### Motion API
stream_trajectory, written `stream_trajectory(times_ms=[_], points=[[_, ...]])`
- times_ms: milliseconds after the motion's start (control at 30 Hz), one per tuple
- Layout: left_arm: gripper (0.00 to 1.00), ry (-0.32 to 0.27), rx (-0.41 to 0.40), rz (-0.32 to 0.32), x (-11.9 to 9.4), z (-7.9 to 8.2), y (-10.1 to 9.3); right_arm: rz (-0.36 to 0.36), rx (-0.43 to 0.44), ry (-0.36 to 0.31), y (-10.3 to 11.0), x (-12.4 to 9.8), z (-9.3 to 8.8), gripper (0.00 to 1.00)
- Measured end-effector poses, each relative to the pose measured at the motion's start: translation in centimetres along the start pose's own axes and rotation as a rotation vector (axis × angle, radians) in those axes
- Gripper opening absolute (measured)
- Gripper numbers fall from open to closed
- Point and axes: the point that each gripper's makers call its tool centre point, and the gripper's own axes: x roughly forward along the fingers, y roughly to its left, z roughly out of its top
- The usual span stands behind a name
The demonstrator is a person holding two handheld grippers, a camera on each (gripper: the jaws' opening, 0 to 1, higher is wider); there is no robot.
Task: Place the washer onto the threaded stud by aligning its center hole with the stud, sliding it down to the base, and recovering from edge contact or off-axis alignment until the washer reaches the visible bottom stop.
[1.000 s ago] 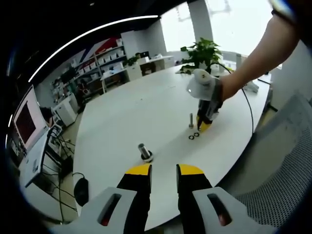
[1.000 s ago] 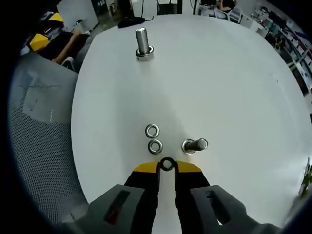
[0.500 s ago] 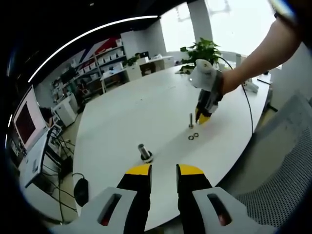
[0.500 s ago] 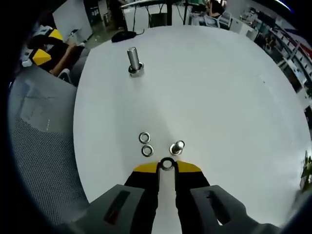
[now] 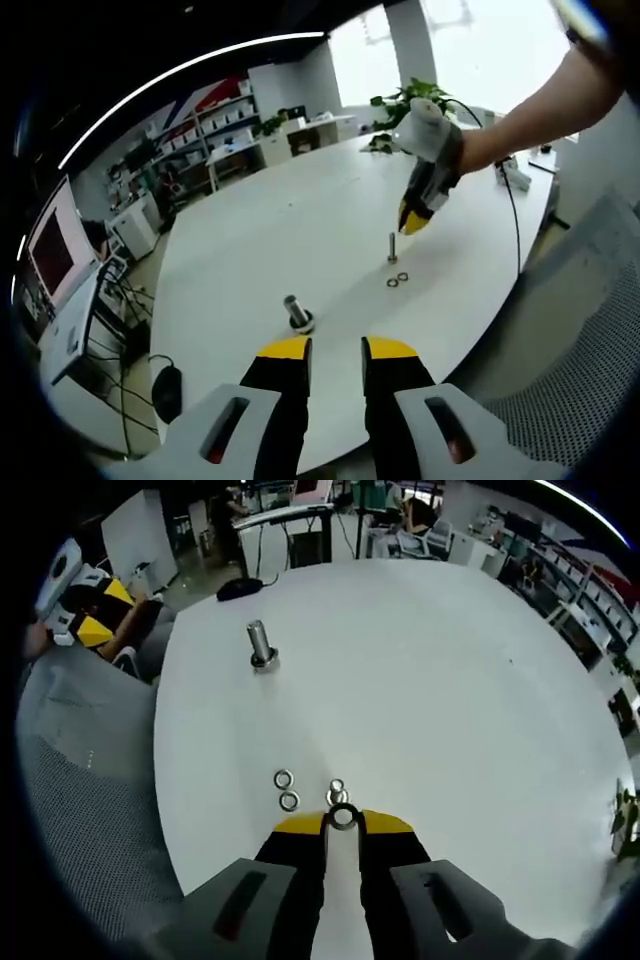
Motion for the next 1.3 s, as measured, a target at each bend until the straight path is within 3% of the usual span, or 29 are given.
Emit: stream_trajectory(times_ms=[167, 367, 867, 1133, 1300], points=[[0.18, 0.002, 0.001, -0.001, 0.0, 0.0, 0.0, -0.001, -0.017, -0.039, 0.2, -0.6, 1.6, 0.13], [0.18, 0.005, 0.002, -0.001, 0.0, -0.1, 0.0, 0.01, -0.062, -0.028, 0.5, 0.2, 2.5, 0.13], [0.18, 0.003, -0.006, 0.004, 0.0, -0.1, 0.1, 0.03, -0.071, 0.043, 0.4, 1.8, 1.4, 0.13], [0.17, 0.006, -0.006, 0.001, 0.0, -0.1, 0.1, 0.026, -0.065, 0.035, 0.0, 2.3, 2.3, 0.13], [0.17, 0.006, -0.008, 0.002, 0.0, -0.1, 0.1, 0.022, -0.109, 0.094, 0.4, 2.3, 1.9, 0.13]])
